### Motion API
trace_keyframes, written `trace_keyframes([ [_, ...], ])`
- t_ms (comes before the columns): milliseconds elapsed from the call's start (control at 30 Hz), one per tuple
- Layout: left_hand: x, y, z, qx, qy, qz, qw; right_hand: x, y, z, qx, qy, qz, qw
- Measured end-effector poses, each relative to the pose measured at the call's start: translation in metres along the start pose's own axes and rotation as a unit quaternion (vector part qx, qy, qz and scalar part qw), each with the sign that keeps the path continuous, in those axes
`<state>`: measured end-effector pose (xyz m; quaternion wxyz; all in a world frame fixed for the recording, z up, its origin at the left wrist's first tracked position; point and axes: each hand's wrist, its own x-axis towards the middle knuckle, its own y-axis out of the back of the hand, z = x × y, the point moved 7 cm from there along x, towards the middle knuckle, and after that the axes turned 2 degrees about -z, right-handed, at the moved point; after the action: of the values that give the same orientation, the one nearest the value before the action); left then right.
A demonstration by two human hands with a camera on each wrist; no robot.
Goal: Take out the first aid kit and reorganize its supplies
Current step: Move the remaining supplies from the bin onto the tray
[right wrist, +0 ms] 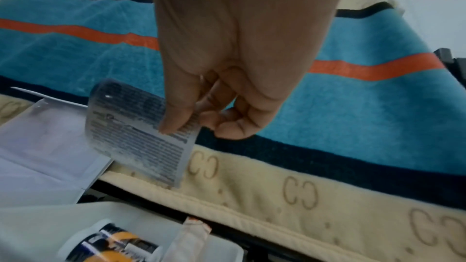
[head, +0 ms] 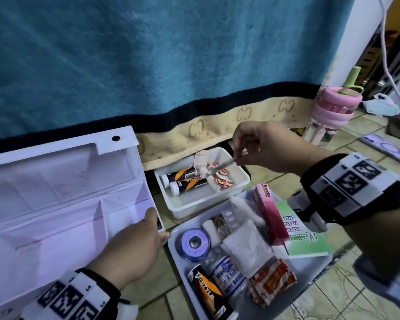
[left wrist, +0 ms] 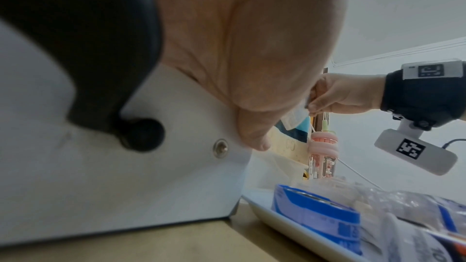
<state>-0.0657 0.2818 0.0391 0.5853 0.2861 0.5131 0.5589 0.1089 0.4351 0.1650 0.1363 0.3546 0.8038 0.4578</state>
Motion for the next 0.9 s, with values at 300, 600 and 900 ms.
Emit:
trace_keyframes([
  [300, 0.002, -0.003, -0.001, -0.003, -0.012, 0.002, 1.0, -0.031, -0.051, 0.011, -0.127, 0.046, -0.103, 0.985],
  [600, 0.001, -0.002, -0.001, -0.004, -0.01, 0.005, 1.0, -0.043, -0.082, 0.019, -0.238, 0.047, -0.166, 0.956],
  [900, 0.001, -0.001, -0.001, -0.011, 0.005, 0.001, 1.0, -0.005, -0.065, 0.008, -0.217, 0.02, -0.13, 0.967],
])
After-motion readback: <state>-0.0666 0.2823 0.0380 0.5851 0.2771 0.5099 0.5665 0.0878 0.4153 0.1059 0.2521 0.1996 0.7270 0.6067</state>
